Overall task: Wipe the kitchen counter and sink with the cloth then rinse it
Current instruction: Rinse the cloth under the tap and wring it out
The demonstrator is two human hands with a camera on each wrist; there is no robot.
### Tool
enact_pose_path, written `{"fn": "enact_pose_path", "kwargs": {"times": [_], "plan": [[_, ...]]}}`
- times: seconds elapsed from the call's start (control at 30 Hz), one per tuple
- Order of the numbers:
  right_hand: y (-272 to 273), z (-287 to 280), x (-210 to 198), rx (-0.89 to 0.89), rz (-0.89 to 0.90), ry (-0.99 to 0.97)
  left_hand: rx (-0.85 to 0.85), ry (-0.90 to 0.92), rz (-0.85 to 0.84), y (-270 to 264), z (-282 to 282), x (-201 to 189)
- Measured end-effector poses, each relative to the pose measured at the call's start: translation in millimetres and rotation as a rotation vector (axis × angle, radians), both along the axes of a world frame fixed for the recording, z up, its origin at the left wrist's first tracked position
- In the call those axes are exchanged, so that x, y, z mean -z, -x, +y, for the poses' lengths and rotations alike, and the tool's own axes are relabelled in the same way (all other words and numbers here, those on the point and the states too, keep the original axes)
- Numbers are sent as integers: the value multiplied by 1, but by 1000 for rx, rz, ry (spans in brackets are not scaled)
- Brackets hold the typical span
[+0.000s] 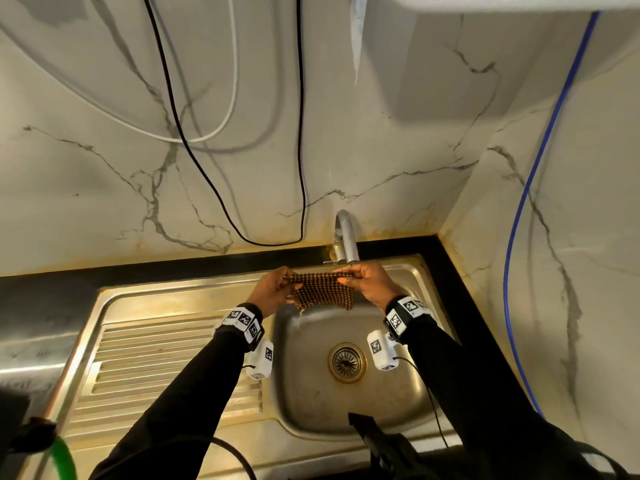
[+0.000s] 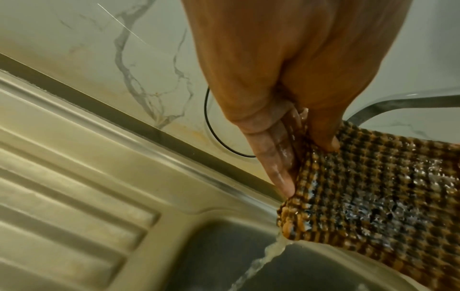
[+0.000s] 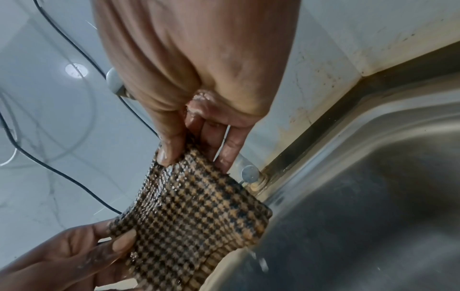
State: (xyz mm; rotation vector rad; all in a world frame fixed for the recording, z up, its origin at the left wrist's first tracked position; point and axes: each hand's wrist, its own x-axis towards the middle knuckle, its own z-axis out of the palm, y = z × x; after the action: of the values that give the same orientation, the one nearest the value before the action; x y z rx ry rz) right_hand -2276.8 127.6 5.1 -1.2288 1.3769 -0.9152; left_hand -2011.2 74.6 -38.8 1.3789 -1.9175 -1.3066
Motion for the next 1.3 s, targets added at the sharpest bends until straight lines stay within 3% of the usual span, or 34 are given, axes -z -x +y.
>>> {"fn": "enact_pose_path", "kwargs": {"times": [0.13,0.7,0.83,1.03,1.2,1.3], "plan": [[1,-3,1,105,35,31,3,42,-26,3,0,-1],[35,8,-9,166,34,84,91,41,4,39,-6,-6],[61,12,-10,240,-4,67,183,32,69,69,-8,-15],[94,30,-10,367,-172,3,188,-50,110,113,-1,-23],[99,36,-6,402,-175,33,235,66,108,114,6,-25],[83,33,-6,339,-185,48,189,47,114,96,3,-23]]}}
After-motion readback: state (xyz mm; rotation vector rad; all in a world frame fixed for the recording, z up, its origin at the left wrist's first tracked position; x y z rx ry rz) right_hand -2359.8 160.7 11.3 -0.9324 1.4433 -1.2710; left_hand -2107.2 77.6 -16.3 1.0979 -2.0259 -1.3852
